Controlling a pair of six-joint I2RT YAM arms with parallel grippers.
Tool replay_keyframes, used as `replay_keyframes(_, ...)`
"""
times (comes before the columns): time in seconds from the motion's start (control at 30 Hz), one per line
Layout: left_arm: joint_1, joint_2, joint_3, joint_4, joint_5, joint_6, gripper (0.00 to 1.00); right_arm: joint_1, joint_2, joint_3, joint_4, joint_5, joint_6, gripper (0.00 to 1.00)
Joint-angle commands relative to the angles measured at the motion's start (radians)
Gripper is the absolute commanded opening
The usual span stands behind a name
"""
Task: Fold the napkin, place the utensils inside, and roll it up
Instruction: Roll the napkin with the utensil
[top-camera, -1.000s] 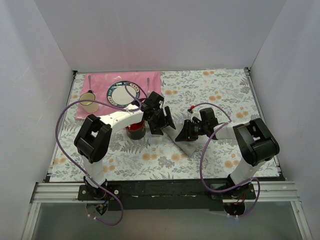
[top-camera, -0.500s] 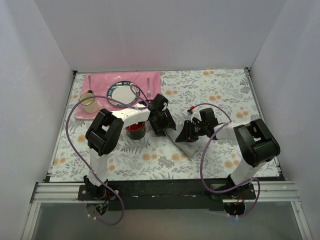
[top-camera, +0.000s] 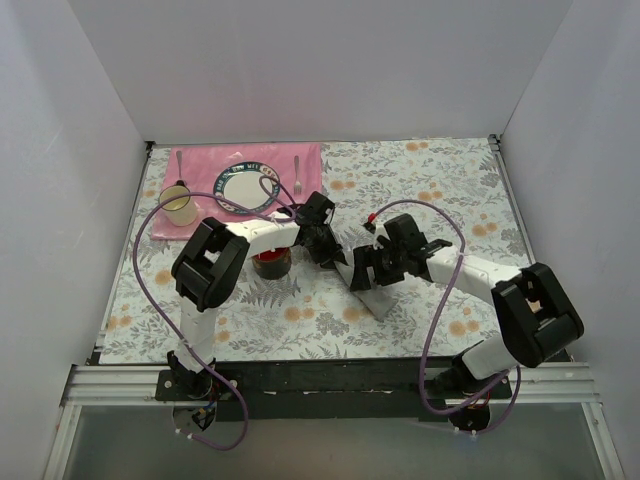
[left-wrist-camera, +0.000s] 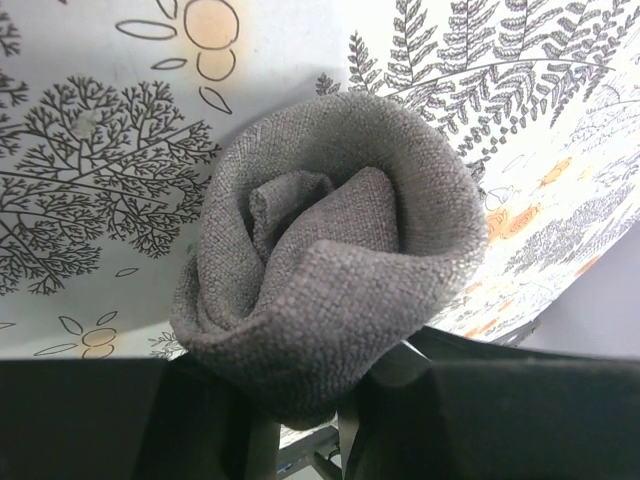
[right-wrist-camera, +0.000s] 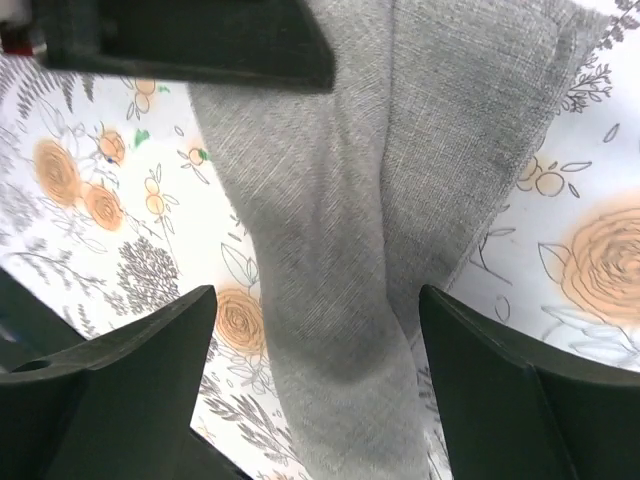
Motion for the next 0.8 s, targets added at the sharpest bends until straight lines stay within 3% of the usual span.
replay_keyframes(0.0, 0.003, -0.025, 0.006, -0.037, 0.067, 0.014, 0.00, 0.096, -0.076, 0.093, -0.183, 0.317, -0.098, 0.93)
replay_keyframes(0.1, 0.011, -0.014, 0.025, -0.076, 0.110, 0.015, 0.00, 0.185, -0.086, 0.133, -0.218, 0.484, -0.112, 0.99)
replay_keyframes(0.33, 0.020, 0.032, 0.134, -0.204, 0.149, 0.047, 0.00, 0.365, -0.006, 0.213, -0.243, 0.709, -0.135, 0.98)
replay_keyframes(0.47, 0.025, 0.070, 0.189, -0.267, 0.152, 0.070, 0.00, 0.470, 0.095, 0.265, -0.265, 0.841, -0.154, 0.90)
replay_keyframes(0.67, 0.027, 0.088, 0.198, -0.296, 0.163, 0.078, 0.00, 0.526, 0.218, 0.306, -0.283, 1.002, -0.172, 0.67)
replay_keyframes(0.77, 0.028, 0.091, 0.203, -0.305, 0.163, 0.089, 0.00, 0.529, 0.238, 0.300, -0.277, 1.042, -0.174, 0.60)
